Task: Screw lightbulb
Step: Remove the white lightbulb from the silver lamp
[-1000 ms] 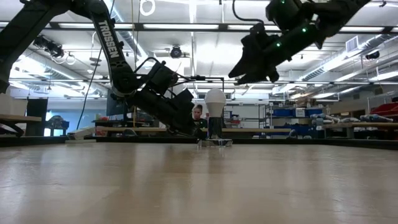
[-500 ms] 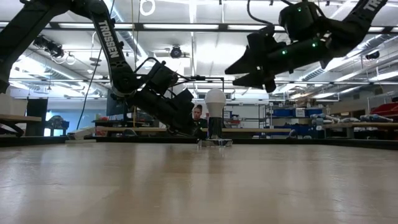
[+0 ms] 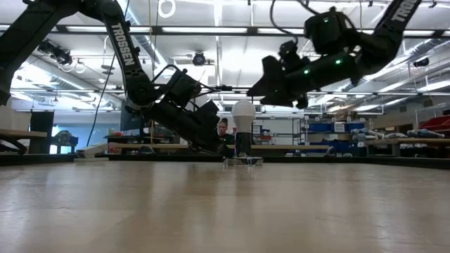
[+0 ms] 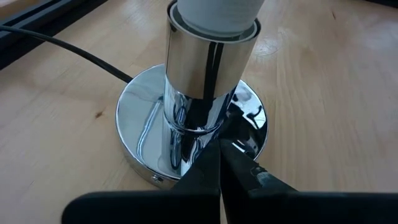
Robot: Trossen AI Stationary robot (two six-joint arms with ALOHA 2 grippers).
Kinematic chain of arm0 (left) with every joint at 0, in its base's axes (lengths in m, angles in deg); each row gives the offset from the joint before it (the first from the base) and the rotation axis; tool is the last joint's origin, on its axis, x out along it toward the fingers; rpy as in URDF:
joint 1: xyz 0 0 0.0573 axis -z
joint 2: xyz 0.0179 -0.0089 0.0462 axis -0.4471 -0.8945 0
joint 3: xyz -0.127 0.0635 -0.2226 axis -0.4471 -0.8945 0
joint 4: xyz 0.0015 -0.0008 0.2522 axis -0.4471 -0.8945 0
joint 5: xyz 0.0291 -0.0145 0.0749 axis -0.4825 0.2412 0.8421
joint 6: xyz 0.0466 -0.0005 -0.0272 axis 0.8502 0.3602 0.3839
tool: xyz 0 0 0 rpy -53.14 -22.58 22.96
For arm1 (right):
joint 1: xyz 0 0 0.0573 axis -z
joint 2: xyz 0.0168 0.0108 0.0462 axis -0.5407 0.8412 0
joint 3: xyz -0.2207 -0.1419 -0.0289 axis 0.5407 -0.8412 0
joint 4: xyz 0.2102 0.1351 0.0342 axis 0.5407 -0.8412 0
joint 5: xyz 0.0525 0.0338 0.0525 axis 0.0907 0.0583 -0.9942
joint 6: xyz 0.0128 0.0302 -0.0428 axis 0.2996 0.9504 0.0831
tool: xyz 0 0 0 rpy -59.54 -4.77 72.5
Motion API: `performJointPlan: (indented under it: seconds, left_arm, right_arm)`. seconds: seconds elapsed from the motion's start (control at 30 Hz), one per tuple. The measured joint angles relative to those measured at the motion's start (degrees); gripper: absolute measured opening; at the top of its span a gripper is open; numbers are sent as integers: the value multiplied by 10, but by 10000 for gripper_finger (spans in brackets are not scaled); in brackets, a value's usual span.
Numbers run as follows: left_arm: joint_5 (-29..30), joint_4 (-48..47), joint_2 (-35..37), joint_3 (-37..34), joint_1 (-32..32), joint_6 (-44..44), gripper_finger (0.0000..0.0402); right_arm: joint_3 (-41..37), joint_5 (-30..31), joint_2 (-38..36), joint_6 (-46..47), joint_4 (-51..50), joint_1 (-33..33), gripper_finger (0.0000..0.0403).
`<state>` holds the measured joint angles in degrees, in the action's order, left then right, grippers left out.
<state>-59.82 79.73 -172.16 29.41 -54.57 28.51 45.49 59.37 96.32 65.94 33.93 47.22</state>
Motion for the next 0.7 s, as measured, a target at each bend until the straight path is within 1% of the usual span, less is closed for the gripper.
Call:
performJointPlan:
  seconds: [0.1, 0.23, 0.47, 0.57, 0.7]
  left_arm:
    - [0, 0, 0, 0, 0, 0, 0]
    - [-1, -1, 0, 0, 0, 0, 0]
    - [1, -1, 0, 1, 0, 0, 0]
    - [0, -3, 0, 1, 0, 1, 0]
    - [0, -4, 0, 1, 0, 1, 0]
  right_arm:
    - [28, 28, 43, -17, 15, 2, 324]
    - [61, 86, 82, -28, 19, 4, 335]
    - [100, 91, 125, -26, 19, 6, 340]
    - [100, 91, 130, -26, 18, 7, 328]
    - [100, 91, 129, -24, 6, 11, 299]
